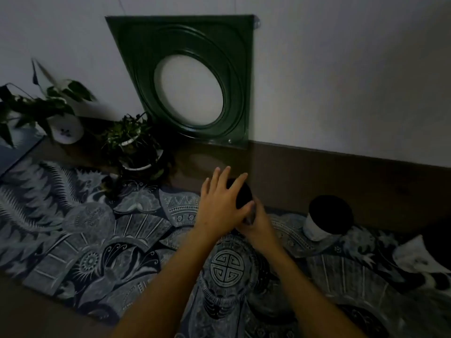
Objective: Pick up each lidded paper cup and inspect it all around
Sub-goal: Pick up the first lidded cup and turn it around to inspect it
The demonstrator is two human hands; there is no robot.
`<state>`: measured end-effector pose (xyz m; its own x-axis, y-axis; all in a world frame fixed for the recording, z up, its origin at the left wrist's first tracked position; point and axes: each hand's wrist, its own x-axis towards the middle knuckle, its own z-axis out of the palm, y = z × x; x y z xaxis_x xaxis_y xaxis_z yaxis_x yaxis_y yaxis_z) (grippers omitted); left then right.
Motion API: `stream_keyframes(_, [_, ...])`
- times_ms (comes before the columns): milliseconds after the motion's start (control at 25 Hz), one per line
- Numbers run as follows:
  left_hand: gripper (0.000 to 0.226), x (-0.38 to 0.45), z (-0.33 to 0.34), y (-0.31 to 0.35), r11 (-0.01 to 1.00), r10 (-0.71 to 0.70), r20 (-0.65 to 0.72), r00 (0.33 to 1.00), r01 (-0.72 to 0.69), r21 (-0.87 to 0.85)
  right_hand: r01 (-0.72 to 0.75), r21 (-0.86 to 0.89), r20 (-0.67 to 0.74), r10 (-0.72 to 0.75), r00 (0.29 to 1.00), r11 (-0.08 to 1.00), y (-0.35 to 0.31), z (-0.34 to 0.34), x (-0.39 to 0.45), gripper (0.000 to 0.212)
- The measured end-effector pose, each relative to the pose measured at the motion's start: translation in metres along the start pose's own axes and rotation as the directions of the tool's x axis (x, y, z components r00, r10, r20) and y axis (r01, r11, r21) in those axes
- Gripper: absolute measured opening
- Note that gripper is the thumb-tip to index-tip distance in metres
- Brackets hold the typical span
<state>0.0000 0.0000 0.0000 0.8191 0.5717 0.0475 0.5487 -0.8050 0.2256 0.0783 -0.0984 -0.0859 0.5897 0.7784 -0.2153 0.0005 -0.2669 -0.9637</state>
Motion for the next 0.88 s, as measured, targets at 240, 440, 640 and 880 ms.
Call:
stream_keyframes(240, [0.070, 0.012, 0.021, -0.009, 0.998, -0.056, 0.048, 0.997, 0.057, -0.020, -0.051, -0.462, -0.128, -0.009, 0.992, 0.885, 0.013, 0.031, 0.037, 0.041])
stream_keyframes(440, [0.063, -0.009, 0.003, -0.011, 0.961, -0.135, 0.063, 0.989, 0.146, -0.234, 0.006, -0.150, -0.058, -0.015, 0.998, 0.989, -0.002, 0.011, -0.002, 0.055])
stream_keyframes(640, [0.045, -0.066, -0.048, 0.019, 0.709, -0.114, 0.137, 0.984, 0.177, -0.683, 0.115, -0.168, -0.038, -0.123, 0.992, 0.979, -0.039, -0.035, -0.103, 0.075])
stream_keyframes(880, [0.048, -0.156, -0.109, 0.075, 0.396, -0.053, 0.178, 0.983, 0.184, -0.899, 0.257, -0.572, 0.069, -0.267, 0.961, 0.779, -0.114, -0.082, -0.246, 0.084])
